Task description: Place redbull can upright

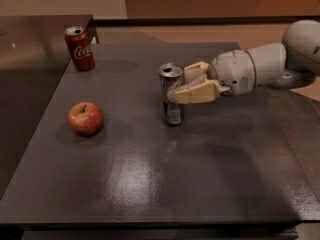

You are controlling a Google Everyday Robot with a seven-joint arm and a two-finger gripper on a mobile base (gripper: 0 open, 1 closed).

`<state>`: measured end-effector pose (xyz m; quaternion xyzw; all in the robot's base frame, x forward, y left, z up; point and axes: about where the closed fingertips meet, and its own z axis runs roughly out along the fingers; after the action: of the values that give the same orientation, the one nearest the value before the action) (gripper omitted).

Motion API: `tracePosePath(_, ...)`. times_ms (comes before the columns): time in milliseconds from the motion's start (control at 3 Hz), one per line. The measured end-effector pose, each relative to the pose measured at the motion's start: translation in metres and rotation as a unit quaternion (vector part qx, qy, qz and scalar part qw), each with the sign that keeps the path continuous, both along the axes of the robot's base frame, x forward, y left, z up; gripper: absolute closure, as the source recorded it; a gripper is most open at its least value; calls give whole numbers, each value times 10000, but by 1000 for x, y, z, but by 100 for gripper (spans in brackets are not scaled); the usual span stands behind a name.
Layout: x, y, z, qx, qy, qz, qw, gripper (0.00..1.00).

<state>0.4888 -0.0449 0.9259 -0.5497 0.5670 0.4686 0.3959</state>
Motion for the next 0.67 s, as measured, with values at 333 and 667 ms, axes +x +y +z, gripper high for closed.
tracePosePath(333,0,-5,-7,158,-47,81,9998,100)
tracePosePath(667,0,-8,-14,284,-33,160,9995,82)
